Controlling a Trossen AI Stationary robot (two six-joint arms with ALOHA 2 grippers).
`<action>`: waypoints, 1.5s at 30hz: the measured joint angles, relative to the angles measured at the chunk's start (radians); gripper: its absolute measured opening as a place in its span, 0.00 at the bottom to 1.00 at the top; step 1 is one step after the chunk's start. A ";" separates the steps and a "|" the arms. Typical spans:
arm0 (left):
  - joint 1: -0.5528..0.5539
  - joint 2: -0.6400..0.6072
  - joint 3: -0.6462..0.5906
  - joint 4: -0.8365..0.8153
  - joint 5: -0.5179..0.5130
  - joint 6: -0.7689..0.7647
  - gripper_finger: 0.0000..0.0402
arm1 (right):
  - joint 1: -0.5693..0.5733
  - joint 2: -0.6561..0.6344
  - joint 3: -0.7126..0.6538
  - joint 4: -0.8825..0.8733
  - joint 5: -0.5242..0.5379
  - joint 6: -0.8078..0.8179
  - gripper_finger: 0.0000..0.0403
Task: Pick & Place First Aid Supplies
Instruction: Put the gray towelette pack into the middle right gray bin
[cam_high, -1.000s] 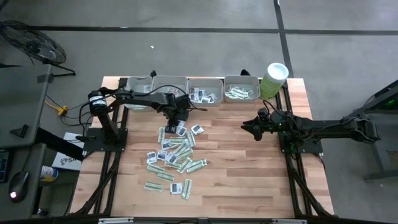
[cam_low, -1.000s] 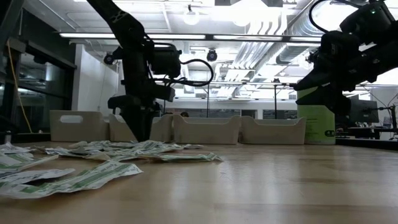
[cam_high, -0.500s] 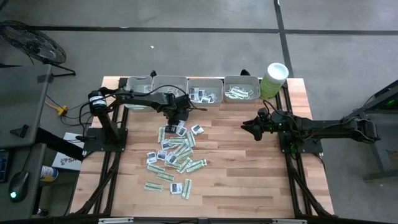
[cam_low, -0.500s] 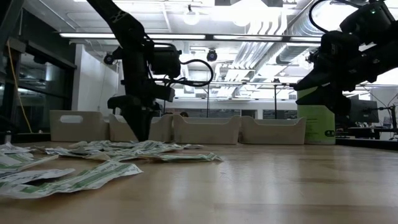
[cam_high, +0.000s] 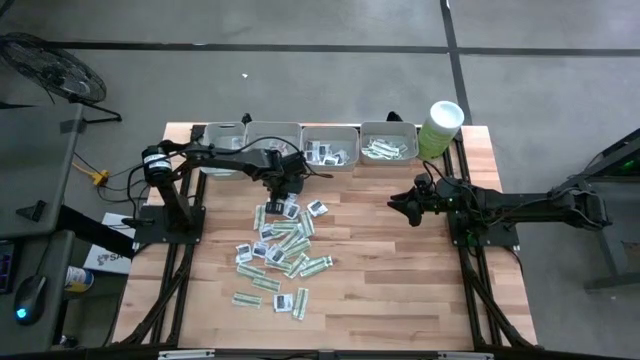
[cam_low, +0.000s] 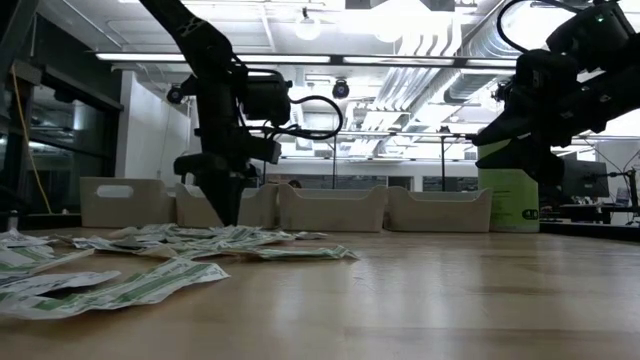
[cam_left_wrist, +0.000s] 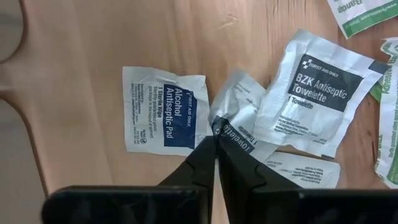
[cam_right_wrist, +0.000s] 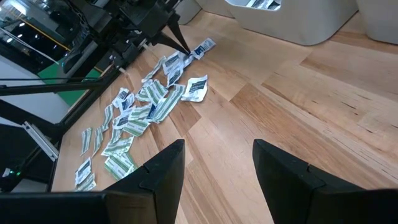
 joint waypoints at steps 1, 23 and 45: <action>0.000 0.000 0.000 0.000 0.000 -0.003 0.02 | 0.000 0.000 0.000 0.000 0.000 0.000 0.46; -0.001 -0.002 0.075 -0.083 -0.023 -0.045 0.00 | 0.000 0.000 0.000 0.000 0.000 0.003 0.46; -0.001 -0.002 0.255 -0.184 -0.038 -0.132 0.00 | 0.000 0.000 0.000 0.000 0.001 0.003 0.46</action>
